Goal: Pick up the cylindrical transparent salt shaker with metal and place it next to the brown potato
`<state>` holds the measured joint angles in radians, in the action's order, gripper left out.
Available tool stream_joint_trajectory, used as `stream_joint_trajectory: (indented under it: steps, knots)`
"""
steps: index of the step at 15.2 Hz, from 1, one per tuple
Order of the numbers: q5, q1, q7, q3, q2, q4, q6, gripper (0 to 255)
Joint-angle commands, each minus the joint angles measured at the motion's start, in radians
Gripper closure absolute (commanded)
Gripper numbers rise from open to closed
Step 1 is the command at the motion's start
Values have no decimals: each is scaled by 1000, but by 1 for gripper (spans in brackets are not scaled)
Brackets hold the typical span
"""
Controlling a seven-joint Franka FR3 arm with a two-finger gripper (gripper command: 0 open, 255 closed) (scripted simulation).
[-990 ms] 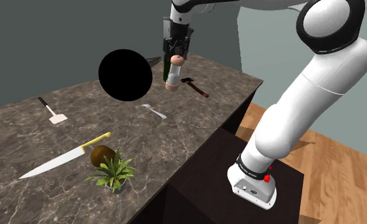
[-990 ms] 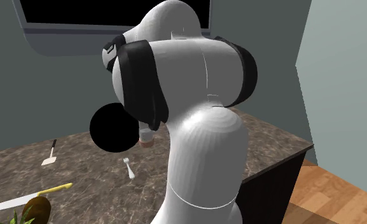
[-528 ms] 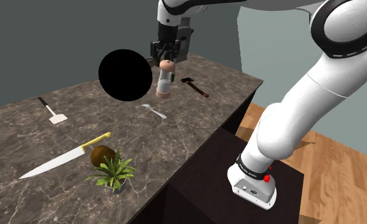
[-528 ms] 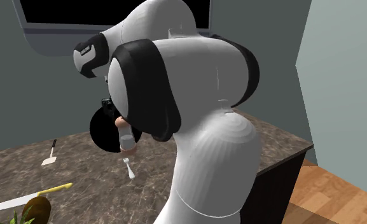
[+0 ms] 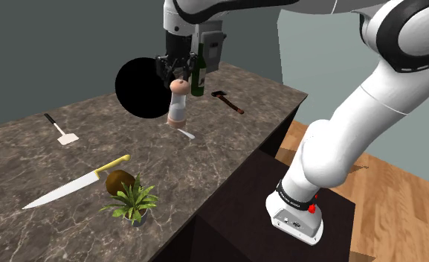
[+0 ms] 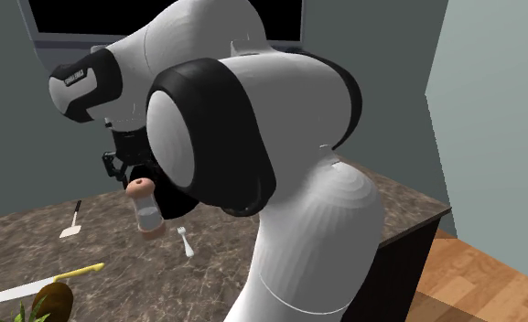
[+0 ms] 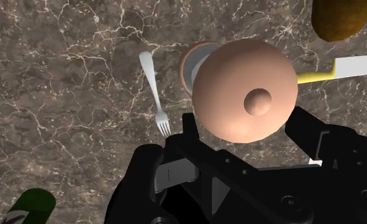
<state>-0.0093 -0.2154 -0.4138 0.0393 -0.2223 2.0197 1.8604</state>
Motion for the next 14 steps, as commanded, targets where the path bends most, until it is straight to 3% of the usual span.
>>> stream_joint_trajectory:
  steps: [1,14]
  knots:
    - [3,-20,-52,32,11,-14,-3,255]
    - [-14,-149,-374,220,157,-179,-30,255]
